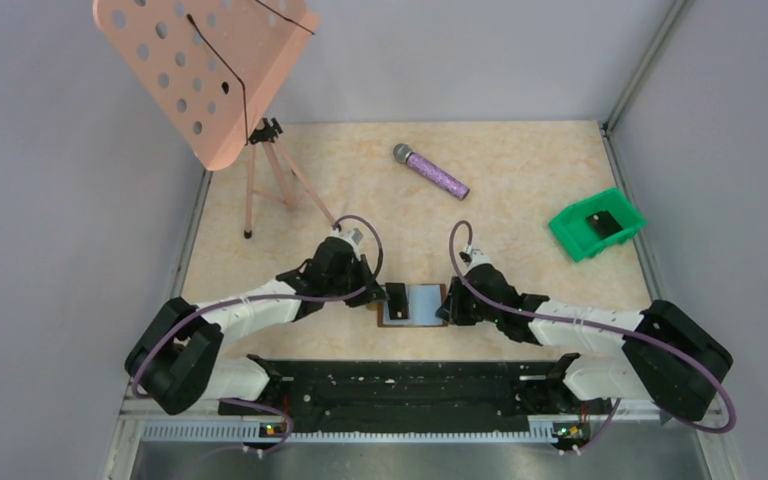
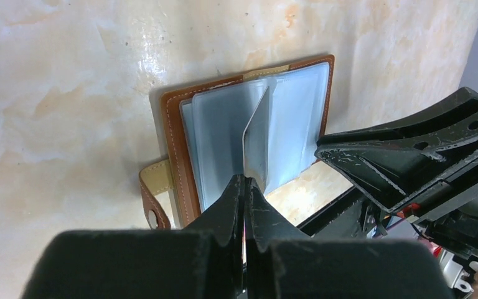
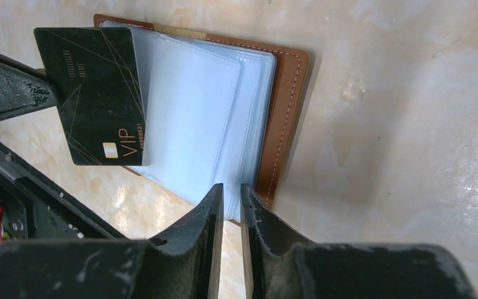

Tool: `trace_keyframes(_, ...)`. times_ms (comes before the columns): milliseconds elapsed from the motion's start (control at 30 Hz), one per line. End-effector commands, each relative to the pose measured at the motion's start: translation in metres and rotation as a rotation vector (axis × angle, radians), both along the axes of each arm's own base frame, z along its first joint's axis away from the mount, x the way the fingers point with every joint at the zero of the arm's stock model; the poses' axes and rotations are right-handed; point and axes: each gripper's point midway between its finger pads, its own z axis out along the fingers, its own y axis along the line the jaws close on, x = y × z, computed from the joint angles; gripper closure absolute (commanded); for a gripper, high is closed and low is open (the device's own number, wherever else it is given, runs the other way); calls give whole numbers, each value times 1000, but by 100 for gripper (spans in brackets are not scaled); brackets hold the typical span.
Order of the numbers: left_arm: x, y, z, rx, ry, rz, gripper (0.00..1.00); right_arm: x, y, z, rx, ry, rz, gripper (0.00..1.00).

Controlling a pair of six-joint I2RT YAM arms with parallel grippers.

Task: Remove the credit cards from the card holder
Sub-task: Remove the credit card from the card holder.

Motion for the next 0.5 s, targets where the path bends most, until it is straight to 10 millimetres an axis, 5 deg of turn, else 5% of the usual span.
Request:
trace_keyframes(0, -1, 5, 11, 7, -56, -24, 100, 8, 11, 29, 38, -45, 48, 82)
trace_keyframes(133, -8, 7, 18, -1, -78, -63, 100, 10, 26, 65, 99, -131, 144, 75)
trace_keyframes(267, -13, 7, 29, -14, -119, -115, 100, 9, 40, 97, 133, -231, 279, 52)
trace_keyframes(467, -24, 5, 56, -52, -204, -218, 100, 13, 44, 124, 197, -289, 401, 50)
